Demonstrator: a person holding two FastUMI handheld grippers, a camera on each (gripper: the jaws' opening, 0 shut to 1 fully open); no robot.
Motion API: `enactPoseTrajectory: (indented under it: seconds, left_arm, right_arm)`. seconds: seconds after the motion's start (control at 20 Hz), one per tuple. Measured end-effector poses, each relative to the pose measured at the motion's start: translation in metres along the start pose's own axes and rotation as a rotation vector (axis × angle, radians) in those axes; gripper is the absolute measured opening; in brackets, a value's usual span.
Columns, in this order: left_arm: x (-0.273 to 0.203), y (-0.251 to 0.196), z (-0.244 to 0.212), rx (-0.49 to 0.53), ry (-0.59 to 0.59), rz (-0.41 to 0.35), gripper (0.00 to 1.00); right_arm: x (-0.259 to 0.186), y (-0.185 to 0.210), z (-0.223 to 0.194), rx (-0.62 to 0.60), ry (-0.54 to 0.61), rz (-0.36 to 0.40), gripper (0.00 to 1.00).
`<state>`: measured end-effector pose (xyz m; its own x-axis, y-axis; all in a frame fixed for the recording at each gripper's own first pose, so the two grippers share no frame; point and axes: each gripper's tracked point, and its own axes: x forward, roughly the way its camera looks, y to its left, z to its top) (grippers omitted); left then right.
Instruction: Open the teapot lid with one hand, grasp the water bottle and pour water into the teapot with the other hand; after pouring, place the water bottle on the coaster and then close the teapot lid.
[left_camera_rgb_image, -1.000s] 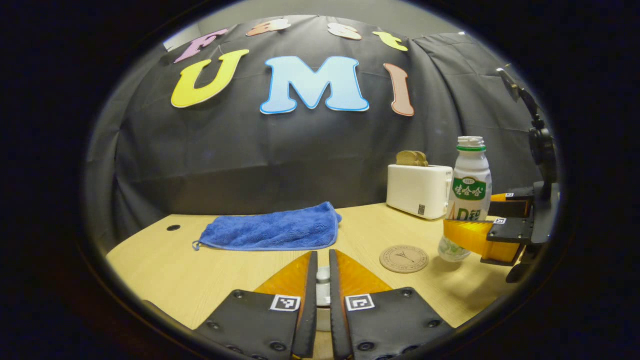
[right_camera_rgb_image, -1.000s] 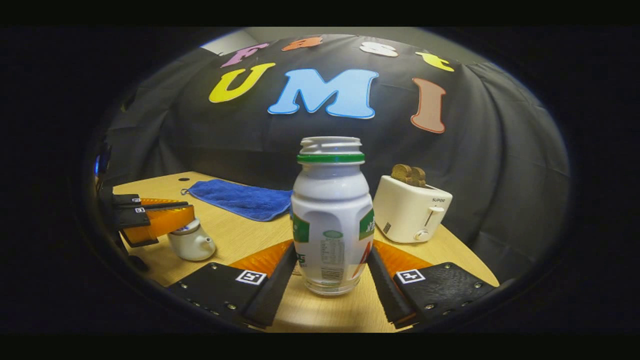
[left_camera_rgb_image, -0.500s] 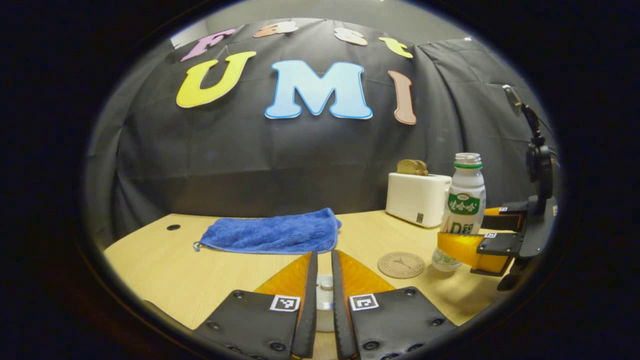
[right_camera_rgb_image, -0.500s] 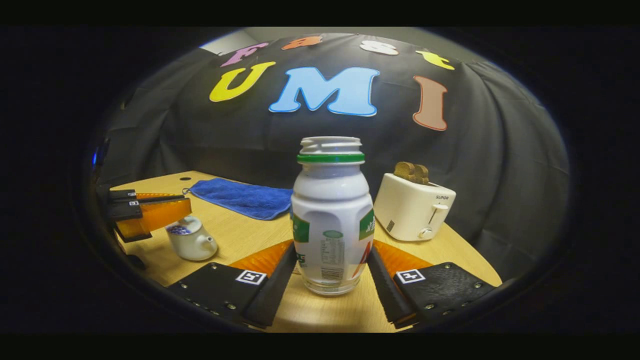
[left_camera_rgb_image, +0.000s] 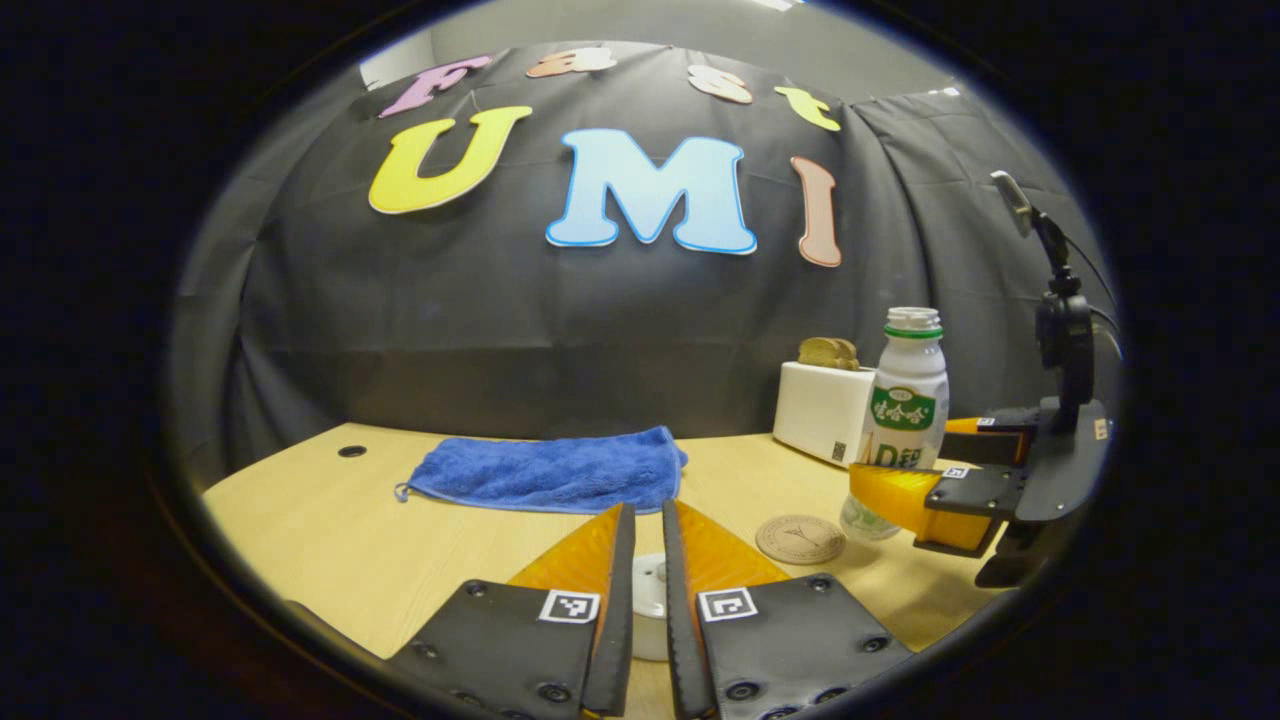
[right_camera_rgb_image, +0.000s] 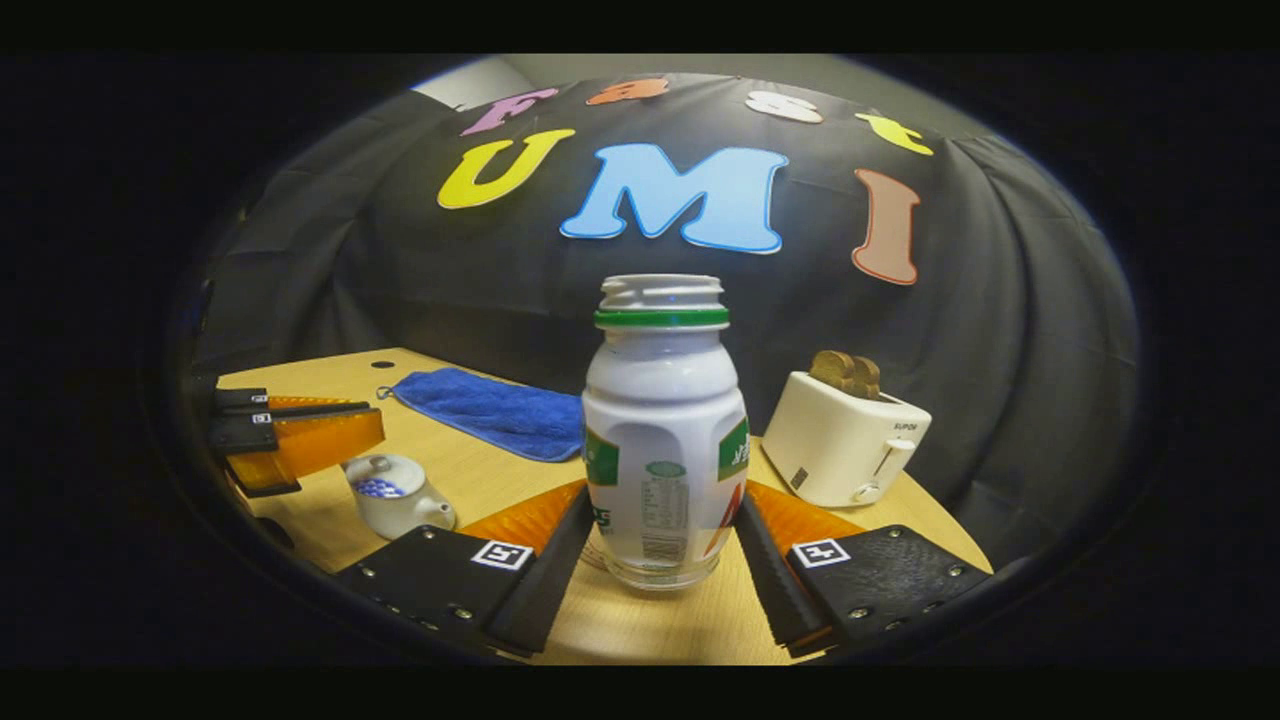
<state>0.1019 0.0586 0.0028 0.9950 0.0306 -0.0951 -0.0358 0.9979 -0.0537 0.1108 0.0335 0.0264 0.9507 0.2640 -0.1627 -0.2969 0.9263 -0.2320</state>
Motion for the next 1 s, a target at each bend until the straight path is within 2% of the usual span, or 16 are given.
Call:
enactPoseTrajectory:
  seconds: [0.1,0.15,0.2,0.4,0.9,1.0]
  left_arm:
    - [-0.003,0.002,0.002,-0.007,-0.006,0.000,0.29]
    - [-0.003,0.002,0.004,-0.008,-0.009,0.001,0.22]
    - [-0.004,0.003,0.006,-0.009,-0.012,0.001,0.29]
    - [-0.007,0.003,0.009,-0.014,-0.019,-0.002,0.29]
    - [-0.016,0.009,0.020,-0.038,-0.045,-0.006,0.29]
    - [-0.017,0.011,0.023,-0.040,-0.052,-0.003,0.24]
  right_arm:
    - [0.006,0.003,0.009,0.012,-0.008,0.012,0.79]
    - [0.008,0.005,0.012,0.023,-0.010,0.020,0.79]
    - [0.012,0.006,0.015,0.034,-0.012,0.027,0.79]
    - [0.023,0.012,0.017,0.055,0.001,0.051,0.79]
    - [0.053,0.013,-0.014,0.148,0.089,0.063,0.79]
    - [0.056,0.015,-0.020,0.179,0.105,0.070,0.79]
